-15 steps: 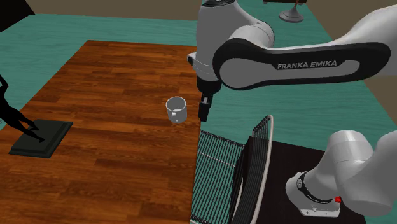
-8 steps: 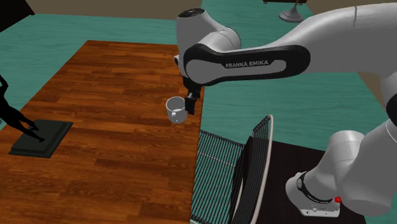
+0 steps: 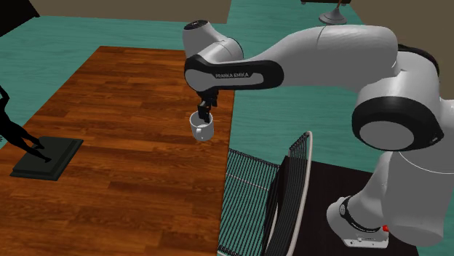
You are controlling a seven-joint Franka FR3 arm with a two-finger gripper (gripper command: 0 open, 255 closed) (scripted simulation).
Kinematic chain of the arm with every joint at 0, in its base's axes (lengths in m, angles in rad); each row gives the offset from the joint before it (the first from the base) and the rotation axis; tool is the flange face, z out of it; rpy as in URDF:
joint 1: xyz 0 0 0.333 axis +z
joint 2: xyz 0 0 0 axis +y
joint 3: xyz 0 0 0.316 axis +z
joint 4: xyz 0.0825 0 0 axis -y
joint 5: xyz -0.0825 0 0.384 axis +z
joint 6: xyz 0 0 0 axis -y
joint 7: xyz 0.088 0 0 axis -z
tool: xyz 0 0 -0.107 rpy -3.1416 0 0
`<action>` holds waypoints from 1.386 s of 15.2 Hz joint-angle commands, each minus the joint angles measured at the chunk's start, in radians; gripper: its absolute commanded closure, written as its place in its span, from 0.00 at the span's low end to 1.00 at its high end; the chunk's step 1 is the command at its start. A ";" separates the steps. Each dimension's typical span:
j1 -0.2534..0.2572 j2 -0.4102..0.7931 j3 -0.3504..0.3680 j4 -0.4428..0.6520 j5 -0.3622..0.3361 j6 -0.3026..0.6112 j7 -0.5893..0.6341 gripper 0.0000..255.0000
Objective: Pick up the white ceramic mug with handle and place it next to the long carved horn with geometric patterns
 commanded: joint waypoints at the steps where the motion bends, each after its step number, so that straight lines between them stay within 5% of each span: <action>1: -0.020 0.087 -0.002 0.099 0.009 -0.024 -0.012 0.00; 5: -0.070 0.281 -0.003 0.338 0.026 -0.093 -0.028 0.00; 13: -0.065 0.289 0.000 0.247 0.029 0.005 -0.033 0.00; 21: -0.065 0.289 0.000 0.247 0.029 0.005 -0.033 0.00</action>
